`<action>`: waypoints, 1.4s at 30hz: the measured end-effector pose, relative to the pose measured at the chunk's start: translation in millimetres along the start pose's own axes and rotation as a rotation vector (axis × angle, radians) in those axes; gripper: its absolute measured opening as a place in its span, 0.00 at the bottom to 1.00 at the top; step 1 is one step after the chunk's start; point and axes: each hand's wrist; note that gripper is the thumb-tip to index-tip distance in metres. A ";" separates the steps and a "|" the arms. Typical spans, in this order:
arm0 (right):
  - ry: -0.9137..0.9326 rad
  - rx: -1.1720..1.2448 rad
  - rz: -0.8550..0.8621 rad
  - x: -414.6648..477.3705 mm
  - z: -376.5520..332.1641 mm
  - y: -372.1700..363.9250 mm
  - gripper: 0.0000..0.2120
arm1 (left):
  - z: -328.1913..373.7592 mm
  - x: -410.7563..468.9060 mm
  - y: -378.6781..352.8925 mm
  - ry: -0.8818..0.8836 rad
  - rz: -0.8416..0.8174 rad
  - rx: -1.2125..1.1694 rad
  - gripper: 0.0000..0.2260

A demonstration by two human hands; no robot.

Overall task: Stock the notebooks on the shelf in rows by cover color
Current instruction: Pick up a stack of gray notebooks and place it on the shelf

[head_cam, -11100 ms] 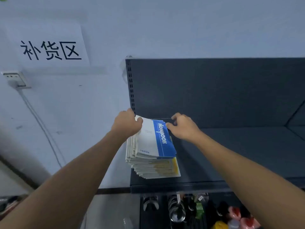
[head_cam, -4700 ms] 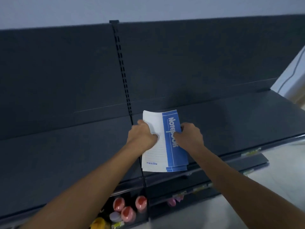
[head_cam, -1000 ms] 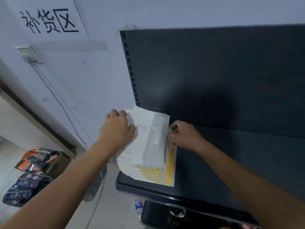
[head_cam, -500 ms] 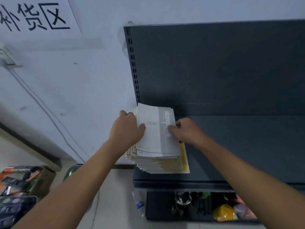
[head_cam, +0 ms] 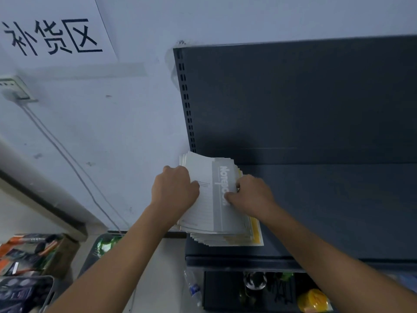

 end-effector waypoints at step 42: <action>-0.191 0.322 0.384 -46.1 58.7 72.7 0.12 | 111.2 -6.3 23.0 -0.362 -0.038 -0.087 0.10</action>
Point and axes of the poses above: each hand's wrist, its own x-axis towards the middle knuckle, its own y-axis out of the back of the hand, z = x × y, and after that the axes turned 14 degrees about x, right-handed
